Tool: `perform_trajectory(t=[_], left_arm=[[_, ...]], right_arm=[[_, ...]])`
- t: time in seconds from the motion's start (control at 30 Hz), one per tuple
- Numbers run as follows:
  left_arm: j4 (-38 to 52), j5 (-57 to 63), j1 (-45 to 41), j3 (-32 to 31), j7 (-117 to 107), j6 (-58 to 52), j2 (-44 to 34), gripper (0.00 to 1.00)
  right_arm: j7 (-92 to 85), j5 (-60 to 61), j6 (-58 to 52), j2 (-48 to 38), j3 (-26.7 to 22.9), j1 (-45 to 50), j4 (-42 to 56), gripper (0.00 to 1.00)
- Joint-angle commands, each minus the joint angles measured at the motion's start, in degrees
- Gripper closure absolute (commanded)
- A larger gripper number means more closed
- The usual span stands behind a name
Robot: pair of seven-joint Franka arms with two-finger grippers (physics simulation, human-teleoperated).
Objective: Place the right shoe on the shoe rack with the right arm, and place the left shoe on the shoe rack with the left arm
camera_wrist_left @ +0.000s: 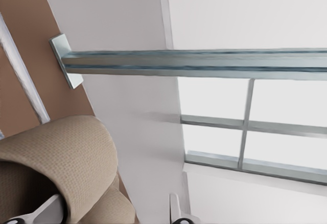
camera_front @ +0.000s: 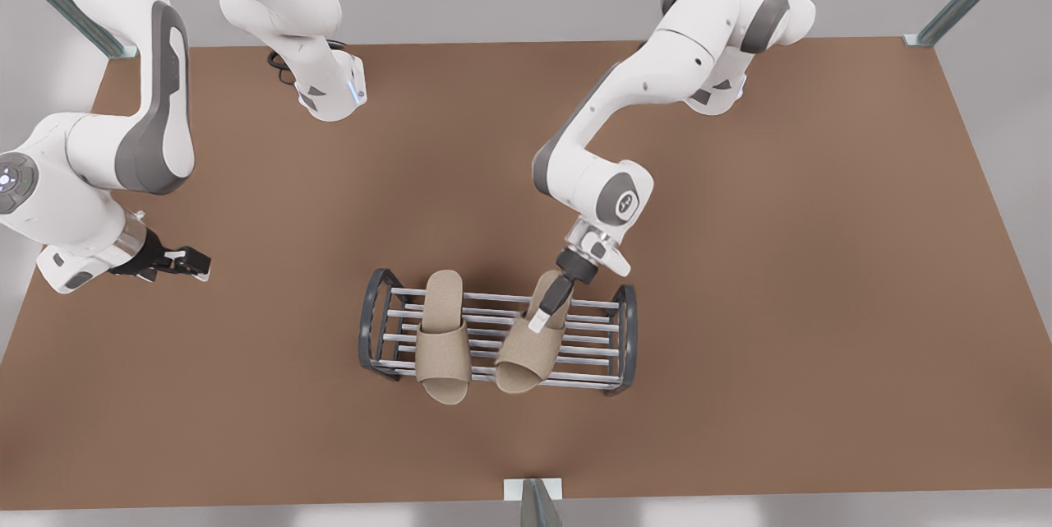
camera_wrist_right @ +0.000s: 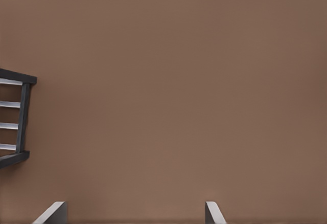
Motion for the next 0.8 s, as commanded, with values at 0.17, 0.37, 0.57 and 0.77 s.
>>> perform_trajectory(t=[0.17, 0.37, 0.57, 0.77], left_arm=[[-0.2, -51.3, 1.0, -0.4, -0.3, -1.3, -0.1, 0.00], [-2.0, -50.1, 0.6, -0.3, -0.2, -0.6, -0.1, 0.00], [-3.2, -50.1, 0.5, -0.4, -0.1, 0.0, -1.4, 0.00], [-9.0, -50.0, 1.8, -0.2, -0.1, 5.1, -8.7, 0.00]], right_arm=[[0.3, 0.1, 0.1, 0.3, 0.0, 0.0, 0.2, 0.00], [0.2, 0.0, 0.2, 0.8, 0.0, 0.0, 0.3, 0.00], [0.0, 0.0, 0.2, 1.1, 0.0, 0.0, 0.3, 0.00], [-0.1, 0.0, 0.2, 1.1, 0.0, 0.0, 0.3, 0.00]])
